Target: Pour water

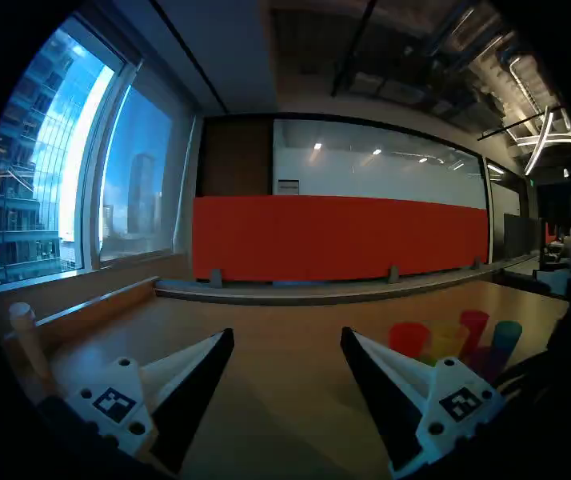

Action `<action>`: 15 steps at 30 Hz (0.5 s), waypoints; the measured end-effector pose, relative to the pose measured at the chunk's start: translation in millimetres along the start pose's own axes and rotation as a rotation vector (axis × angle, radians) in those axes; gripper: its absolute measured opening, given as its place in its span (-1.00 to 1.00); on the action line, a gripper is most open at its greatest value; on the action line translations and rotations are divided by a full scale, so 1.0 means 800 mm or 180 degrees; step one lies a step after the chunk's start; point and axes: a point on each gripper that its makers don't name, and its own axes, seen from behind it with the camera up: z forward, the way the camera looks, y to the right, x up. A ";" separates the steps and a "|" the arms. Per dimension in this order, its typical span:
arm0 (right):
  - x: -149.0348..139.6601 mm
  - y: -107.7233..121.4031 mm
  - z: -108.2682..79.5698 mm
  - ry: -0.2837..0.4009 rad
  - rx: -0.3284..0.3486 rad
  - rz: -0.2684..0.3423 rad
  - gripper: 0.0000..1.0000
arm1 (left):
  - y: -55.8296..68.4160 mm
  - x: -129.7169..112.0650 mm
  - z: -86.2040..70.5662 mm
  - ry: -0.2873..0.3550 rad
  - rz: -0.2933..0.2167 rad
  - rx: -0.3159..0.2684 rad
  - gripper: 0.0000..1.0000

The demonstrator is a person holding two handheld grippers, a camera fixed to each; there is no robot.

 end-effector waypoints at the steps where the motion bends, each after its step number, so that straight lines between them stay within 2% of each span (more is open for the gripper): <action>1: 0.002 -0.003 0.001 -0.0008 0.0012 -0.0001 1.00 | 0.002 0.006 0.002 -0.0006 -0.0023 -0.0021 0.99; 8: 0.036 -0.013 0.008 -0.0068 0.0104 0.0047 1.00 | 0.012 0.056 0.016 -0.0017 -0.0168 -0.0179 0.99; 15: 0.083 -0.007 0.019 -0.0090 0.0160 0.0169 1.00 | 0.013 0.105 0.026 -0.0037 -0.0063 -0.0259 0.99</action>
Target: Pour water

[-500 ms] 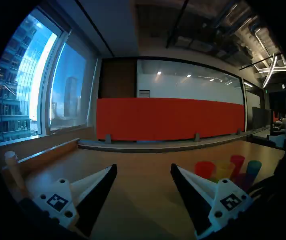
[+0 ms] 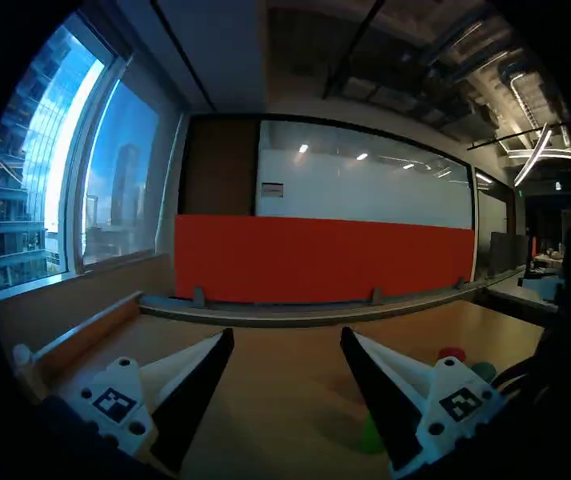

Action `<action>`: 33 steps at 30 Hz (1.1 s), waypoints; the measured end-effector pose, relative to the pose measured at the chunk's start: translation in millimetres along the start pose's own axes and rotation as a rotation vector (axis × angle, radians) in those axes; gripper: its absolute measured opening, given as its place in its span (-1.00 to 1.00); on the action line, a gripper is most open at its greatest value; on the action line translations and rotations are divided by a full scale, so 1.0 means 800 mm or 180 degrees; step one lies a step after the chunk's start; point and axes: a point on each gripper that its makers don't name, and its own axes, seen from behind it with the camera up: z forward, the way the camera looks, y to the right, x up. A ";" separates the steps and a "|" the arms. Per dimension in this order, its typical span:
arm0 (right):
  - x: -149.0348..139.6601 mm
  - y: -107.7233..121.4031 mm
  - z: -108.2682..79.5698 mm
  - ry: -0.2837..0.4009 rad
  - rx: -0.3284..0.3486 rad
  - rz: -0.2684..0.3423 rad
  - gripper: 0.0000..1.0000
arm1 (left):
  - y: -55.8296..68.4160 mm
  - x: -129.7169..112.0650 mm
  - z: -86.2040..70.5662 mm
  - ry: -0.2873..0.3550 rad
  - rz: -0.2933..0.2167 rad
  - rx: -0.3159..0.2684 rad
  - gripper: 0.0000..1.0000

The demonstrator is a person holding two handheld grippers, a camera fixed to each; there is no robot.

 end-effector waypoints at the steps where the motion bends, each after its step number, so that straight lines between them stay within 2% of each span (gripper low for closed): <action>1: 0.006 0.002 0.001 -0.0005 0.0005 0.0020 0.99 | 0.000 0.007 0.001 0.0006 0.0021 -0.0010 0.99; 11: 0.062 0.012 0.007 -0.0024 0.0112 0.0161 0.99 | 0.013 0.069 0.014 0.0012 0.0175 -0.0174 0.99; 15: 0.075 0.016 0.007 -0.0001 0.0132 0.0188 0.99 | 0.018 0.080 0.020 -0.0030 0.0206 -0.0265 0.99; 21: 0.073 0.017 0.008 -0.0056 0.0198 0.0157 1.00 | 0.026 0.088 0.025 -0.0068 0.0282 -0.0409 0.99; 25: 0.074 0.005 0.007 -0.0070 0.0366 0.0092 1.00 | 0.036 0.092 0.025 -0.0070 0.0308 -0.0549 0.99; 33: 0.080 -0.030 0.001 -0.0039 0.0871 -0.0095 0.99 | 0.063 0.088 0.029 -0.0116 0.0273 -0.0943 0.99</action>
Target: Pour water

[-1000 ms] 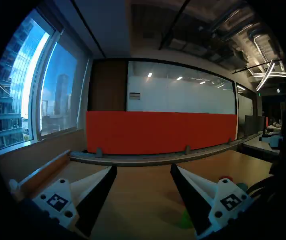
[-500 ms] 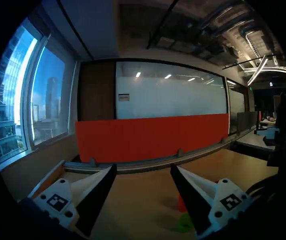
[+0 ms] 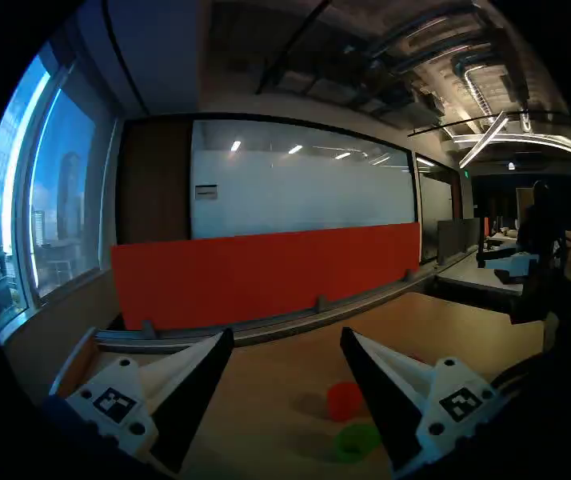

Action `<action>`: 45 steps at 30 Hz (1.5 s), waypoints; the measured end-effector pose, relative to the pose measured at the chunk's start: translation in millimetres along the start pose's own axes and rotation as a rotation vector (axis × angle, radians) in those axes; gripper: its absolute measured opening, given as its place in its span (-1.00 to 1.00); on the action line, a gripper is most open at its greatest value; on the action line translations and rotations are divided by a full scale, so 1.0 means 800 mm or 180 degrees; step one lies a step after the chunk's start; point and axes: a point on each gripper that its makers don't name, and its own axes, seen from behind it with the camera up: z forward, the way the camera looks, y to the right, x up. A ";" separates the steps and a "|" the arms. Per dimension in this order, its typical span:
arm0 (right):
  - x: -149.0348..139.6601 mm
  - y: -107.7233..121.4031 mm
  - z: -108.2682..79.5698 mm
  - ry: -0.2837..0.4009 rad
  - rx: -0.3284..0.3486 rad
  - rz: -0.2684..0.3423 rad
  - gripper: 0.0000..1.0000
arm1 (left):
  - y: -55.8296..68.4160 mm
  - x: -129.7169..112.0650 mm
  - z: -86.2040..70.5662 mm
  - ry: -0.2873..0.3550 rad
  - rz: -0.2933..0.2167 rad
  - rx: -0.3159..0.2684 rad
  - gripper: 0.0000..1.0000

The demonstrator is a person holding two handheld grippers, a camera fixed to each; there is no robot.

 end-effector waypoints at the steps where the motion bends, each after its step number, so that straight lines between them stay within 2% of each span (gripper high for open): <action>1: 0.001 -0.005 0.000 0.0007 0.0066 -0.0014 0.99 | 0.001 -0.001 0.002 -0.0006 -0.0008 -0.0033 0.99; 9: 0.015 -0.037 -0.004 0.0028 0.0517 0.0022 0.99 | 0.012 -0.012 0.012 -0.0081 -0.0087 -0.0259 0.99; 17: 0.005 -0.055 -0.007 -0.0120 0.0796 0.0000 1.00 | 0.030 -0.024 0.010 -0.0142 0.0087 -0.0486 0.99; 21: -0.002 -0.066 -0.009 -0.0228 0.0952 -0.0024 0.99 | 0.045 -0.035 0.007 -0.0206 0.0138 -0.0651 1.00; 26: -0.005 -0.074 -0.010 -0.0325 0.1057 -0.0044 1.00 | 0.057 -0.043 0.005 -0.0269 0.0109 -0.0801 0.99; 33: -0.025 -0.082 -0.012 -0.0464 0.1141 -0.0174 1.00 | 0.062 -0.058 0.010 -0.0370 0.0063 -0.0901 1.00; 45: -0.076 -0.093 -0.020 -0.0767 0.1283 -0.0379 1.00 | 0.077 -0.091 0.008 -0.0521 0.0138 -0.1103 1.00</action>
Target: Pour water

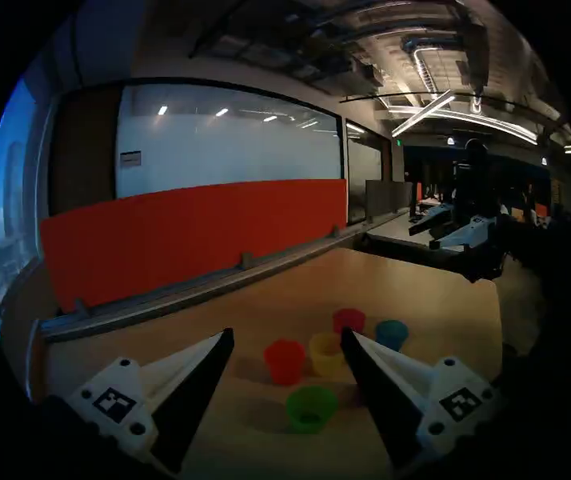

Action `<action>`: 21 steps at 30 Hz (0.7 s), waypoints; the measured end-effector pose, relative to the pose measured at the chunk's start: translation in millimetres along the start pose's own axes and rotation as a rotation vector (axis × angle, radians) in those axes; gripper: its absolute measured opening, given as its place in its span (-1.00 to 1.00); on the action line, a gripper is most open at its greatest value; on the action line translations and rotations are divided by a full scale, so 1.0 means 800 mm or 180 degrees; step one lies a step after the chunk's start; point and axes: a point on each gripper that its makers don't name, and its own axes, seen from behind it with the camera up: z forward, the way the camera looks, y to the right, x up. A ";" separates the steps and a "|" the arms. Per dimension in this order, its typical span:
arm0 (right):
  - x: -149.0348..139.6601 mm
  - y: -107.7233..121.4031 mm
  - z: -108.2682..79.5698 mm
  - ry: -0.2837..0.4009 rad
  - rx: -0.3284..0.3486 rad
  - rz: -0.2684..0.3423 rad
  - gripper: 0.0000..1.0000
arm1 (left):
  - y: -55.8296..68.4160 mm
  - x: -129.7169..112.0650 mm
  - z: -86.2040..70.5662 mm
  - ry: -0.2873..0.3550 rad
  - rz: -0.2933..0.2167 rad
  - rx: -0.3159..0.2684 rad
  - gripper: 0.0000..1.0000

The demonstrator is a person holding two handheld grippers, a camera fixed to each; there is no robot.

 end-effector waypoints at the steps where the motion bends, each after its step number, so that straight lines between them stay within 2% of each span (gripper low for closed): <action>1: -0.004 -0.001 0.001 -0.0028 0.0008 -0.0009 1.00 | 0.002 -0.003 0.001 -0.0017 0.0006 -0.0019 1.00; 11: -0.040 -0.007 0.006 -0.0237 0.0082 -0.0066 1.00 | 0.014 -0.042 0.009 -0.0244 0.0062 -0.0140 1.00; 21: -0.088 -0.017 0.017 -0.0493 0.0144 -0.0057 1.00 | 0.024 -0.086 0.021 -0.0456 0.0008 -0.0229 1.00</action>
